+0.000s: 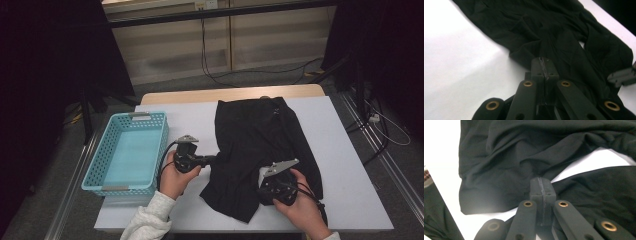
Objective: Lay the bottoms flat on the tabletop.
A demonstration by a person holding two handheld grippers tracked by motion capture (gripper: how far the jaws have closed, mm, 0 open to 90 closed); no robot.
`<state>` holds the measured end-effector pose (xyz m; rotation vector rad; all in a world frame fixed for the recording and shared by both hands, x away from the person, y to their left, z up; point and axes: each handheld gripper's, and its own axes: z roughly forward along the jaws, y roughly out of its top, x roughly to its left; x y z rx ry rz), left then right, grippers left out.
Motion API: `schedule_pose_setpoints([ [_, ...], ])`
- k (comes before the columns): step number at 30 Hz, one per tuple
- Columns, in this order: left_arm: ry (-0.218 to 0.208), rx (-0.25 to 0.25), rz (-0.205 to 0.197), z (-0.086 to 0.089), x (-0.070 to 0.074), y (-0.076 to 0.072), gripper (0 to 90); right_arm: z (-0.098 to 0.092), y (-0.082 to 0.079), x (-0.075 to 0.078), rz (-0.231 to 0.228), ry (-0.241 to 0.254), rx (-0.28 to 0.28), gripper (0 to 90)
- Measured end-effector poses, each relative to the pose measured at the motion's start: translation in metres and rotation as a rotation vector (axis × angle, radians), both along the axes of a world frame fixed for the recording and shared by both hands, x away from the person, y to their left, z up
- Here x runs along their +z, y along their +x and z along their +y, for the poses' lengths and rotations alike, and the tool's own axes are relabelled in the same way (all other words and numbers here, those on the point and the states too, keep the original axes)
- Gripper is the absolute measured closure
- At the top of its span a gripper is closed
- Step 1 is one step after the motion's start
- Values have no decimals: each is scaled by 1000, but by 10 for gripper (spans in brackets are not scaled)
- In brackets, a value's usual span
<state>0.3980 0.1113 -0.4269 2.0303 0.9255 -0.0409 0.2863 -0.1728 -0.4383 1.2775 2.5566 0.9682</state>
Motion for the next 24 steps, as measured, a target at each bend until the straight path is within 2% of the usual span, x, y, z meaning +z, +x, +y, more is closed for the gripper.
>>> schedule_pose_setpoints([
  [1,2,0,2,0,0,0,893,-2,1,1,-23,6,-11,900],
  [2,2,1,4,0,-1,0,894,-2,1,1,-26,8,-19,900],
  [4,4,3,8,2,0,1,894,-3,3,2,-59,26,-32,812],
  [6,-3,5,10,3,0,1,894,-2,4,4,-79,26,-63,771],
  [10,-7,-8,10,0,1,-2,894,1,8,4,-115,64,-109,692],
  [13,-12,-23,7,-5,2,-5,894,10,10,2,-124,68,-99,647],
  [17,-27,-54,8,-11,3,-9,894,22,13,-5,-123,28,-79,633],
  [18,-28,-55,5,-13,3,-10,894,24,15,-7,-125,17,-85,641],
  [20,-35,-68,8,-16,3,-11,894,26,17,-10,-125,-10,-87,795],
  [21,-36,-75,11,-17,3,-12,893,26,18,-12,-116,-15,-78,827],
  [23,-31,-78,6,-18,2,-12,892,23,19,-16,-118,-11,-85,900],
  [24,-32,-80,10,-18,2,-12,891,21,20,-16,-112,5,-87,900],
])
